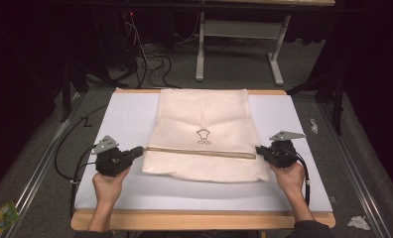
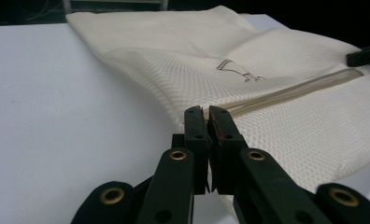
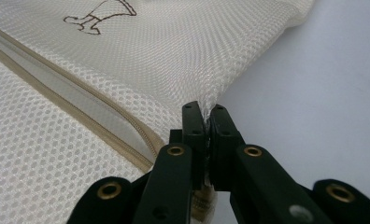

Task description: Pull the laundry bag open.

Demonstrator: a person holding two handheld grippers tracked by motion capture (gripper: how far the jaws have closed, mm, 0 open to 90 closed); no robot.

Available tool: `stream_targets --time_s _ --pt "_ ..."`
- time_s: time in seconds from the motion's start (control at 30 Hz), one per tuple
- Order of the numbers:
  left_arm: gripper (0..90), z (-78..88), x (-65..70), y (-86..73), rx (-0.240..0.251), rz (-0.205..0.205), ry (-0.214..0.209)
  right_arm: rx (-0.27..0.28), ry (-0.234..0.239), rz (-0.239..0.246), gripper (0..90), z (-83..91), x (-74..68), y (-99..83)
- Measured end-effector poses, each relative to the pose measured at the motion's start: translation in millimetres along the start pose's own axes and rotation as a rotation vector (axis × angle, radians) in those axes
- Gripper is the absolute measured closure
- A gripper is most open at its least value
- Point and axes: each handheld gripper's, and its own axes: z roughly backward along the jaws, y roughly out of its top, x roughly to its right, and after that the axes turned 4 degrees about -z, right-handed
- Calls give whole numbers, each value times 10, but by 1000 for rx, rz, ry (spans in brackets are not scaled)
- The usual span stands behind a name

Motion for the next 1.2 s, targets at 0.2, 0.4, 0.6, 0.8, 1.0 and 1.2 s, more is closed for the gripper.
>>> stream_targets --time_s 0.2,0.4,0.6,0.8,1.0,1.2 --pt "873 -1 -7 -4 -17 -9 14 -1 -37 28 885 21 -17 33" --pt "873 14 -22 24 -8 -1 8 17 -29 20 885 78 -1 99" --pt "872 -13 14 28 -31 -38 43 2 -30 38 883 77 -25 119" --pt "873 -17 39 34 -37 -39 33 -10 -38 42 881 72 -42 108" --pt "872 -33 44 9 -44 -34 26 -18 -32 31 877 51 -39 88" --pt "869 -55 57 -10 -62 -48 33 -29 -18 16 872 25 -9 43"
